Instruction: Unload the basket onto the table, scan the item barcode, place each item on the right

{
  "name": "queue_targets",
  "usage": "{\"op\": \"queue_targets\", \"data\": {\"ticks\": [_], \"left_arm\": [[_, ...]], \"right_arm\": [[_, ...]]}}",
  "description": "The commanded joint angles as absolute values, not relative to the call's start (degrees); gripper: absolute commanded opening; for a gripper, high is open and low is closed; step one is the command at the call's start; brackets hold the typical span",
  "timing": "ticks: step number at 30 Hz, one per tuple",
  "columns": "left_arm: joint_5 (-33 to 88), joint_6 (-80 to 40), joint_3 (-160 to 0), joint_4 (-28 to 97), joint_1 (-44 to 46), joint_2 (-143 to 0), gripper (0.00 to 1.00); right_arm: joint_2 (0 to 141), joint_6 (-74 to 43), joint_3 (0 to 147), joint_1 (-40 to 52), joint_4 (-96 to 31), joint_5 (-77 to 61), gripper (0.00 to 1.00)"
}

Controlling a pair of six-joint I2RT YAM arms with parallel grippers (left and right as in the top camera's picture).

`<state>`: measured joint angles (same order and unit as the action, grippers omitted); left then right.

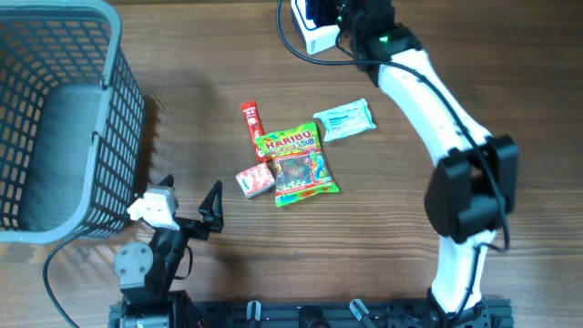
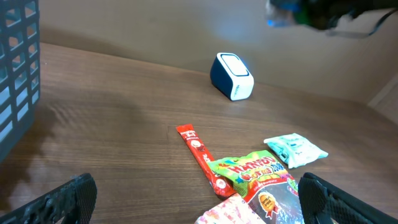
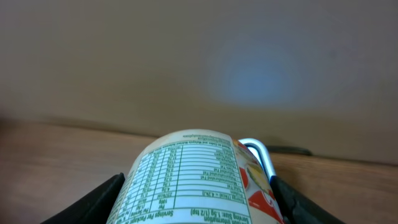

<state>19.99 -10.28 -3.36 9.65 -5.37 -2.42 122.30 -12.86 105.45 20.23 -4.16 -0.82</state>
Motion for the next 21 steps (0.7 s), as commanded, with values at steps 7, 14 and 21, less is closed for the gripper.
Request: {"op": "queue_targets", "data": {"ticks": [7, 14, 21], "left_arm": [[19.7, -9.2, -3.2, 9.7, -5.6, -2.3, 1.00], [19.7, -9.2, -3.2, 9.7, -5.6, -2.3, 1.00], [19.7, -9.2, -3.2, 9.7, -5.6, -2.3, 1.00]], "right_arm": [[136.0, -12.0, 105.4, 20.4, 16.0, 7.9, 0.70], [138.8, -12.0, 105.4, 20.4, 23.4, 7.9, 0.72], [138.8, -11.8, 105.4, 20.4, 24.0, 4.6, 0.73]]}}
